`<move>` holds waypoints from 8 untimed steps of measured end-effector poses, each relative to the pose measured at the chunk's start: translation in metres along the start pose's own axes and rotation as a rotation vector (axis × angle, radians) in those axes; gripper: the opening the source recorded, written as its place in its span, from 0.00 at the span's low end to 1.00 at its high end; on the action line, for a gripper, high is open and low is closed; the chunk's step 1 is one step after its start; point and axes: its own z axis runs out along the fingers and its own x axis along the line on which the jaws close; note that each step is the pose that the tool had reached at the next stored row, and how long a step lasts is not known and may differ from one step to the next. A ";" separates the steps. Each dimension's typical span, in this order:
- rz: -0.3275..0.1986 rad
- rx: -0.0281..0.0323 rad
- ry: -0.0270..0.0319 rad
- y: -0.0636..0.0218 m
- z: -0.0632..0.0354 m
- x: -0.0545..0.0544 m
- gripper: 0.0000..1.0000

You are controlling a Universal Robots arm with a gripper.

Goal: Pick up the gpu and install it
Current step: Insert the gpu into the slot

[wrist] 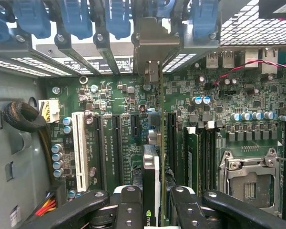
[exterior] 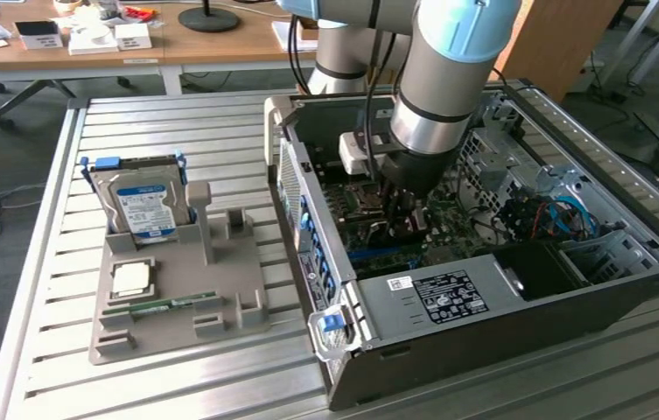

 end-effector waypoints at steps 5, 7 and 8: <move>0.000 0.0000 0.0001 0.0003 0.0014 0.000 0.27; 0.000 0.0000 0.0001 0.0006 0.0030 0.000 0.27; 0.000 0.0000 0.0001 0.0007 0.0036 0.000 0.27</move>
